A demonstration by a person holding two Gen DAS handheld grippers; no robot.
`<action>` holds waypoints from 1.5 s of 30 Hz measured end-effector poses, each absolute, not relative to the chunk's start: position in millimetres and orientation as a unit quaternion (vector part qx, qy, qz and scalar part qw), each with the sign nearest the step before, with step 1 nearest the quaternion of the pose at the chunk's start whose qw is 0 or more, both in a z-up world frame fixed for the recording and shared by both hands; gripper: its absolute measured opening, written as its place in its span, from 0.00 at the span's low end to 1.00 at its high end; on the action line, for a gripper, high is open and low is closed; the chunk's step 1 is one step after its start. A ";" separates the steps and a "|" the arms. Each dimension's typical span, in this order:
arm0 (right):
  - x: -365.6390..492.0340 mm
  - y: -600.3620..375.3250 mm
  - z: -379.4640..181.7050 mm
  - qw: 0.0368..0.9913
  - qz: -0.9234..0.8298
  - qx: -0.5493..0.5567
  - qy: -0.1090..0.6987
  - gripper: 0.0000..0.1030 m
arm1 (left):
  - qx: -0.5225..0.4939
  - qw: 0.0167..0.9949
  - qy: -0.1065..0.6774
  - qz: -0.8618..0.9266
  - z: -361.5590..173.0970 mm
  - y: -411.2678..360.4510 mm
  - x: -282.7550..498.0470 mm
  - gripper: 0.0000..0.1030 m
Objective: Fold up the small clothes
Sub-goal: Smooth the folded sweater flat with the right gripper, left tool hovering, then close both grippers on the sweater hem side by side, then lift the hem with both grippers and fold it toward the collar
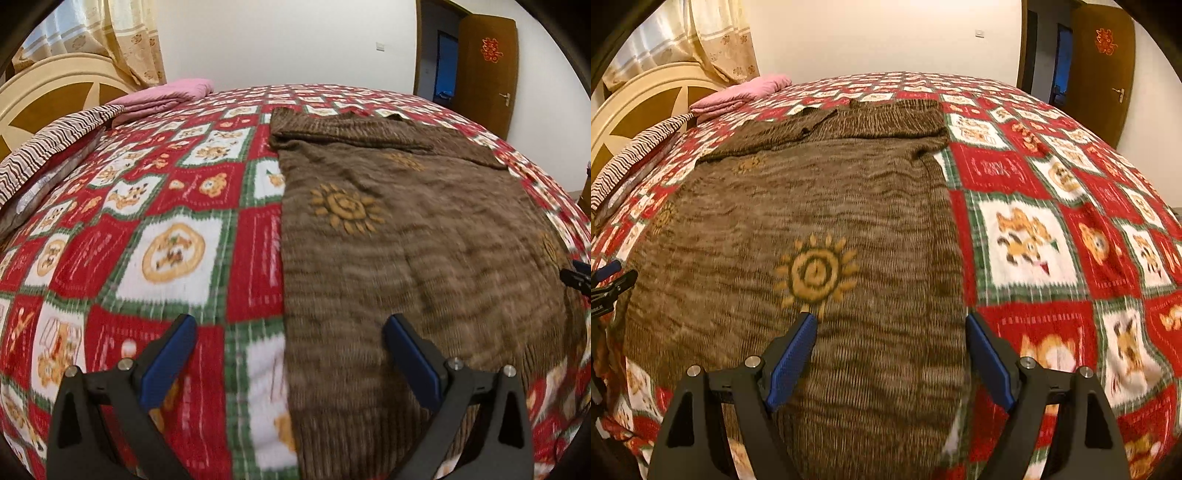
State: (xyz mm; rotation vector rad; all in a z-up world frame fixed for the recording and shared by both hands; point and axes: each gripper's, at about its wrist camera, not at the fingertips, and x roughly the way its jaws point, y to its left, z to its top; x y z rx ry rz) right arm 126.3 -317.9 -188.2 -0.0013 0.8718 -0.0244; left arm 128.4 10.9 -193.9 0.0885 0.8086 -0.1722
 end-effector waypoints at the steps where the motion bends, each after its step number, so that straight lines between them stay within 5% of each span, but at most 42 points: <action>1: 123.7 -317.4 -188.6 0.905 -0.013 -0.001 0.424 0.80 | 0.042 0.914 0.394 -0.085 -194.0 11.8 126.4 1.00; 8: 105.2 -318.3 -191.5 0.899 -0.010 0.005 0.438 0.80 | 0.033 0.910 0.402 -0.095 -198.0 12.6 109.8 0.99; 17: 69.3 -322.3 -199.1 0.895 0.010 0.043 0.444 0.80 | 0.019 0.904 0.409 -0.126 -200.7 10.7 85.6 0.84; 21: 60.7 -325.6 -200.3 0.896 0.020 0.055 0.440 0.80 | 0.017 0.904 0.407 -0.129 -198.6 11.4 81.3 0.59; 24: 56.5 -326.1 -199.5 0.896 0.026 0.060 0.440 0.61 | 0.008 0.902 0.409 -0.137 -195.7 16.0 78.1 0.46; 29: 54.4 -326.9 -198.5 0.899 0.031 0.070 0.430 0.50 | -0.018 0.903 0.410 -0.130 -194.0 24.8 81.5 0.46; 36: 55.4 -324.2 -207.0 0.903 0.035 0.067 0.422 0.48 | -0.009 0.906 0.402 -0.135 -199.4 20.4 79.9 0.51; 37: 54.4 -322.7 -207.1 0.904 0.035 0.062 0.422 0.47 | -0.004 0.906 0.400 -0.139 -199.2 18.9 78.8 0.37; 38: 54.2 -320.5 -206.2 0.904 0.034 0.051 0.423 0.36 | -0.004 0.905 0.398 -0.150 -198.5 17.5 77.4 0.23; 39: 54.0 -319.6 -205.5 0.903 0.035 0.048 0.425 0.13 | -0.010 0.902 0.399 -0.163 -198.3 17.4 77.3 0.08; 45: 48.6 -326.0 -192.2 0.902 0.068 0.068 0.422 0.07 | -0.029 0.907 0.371 -0.199 -177.7 29.3 66.1 0.06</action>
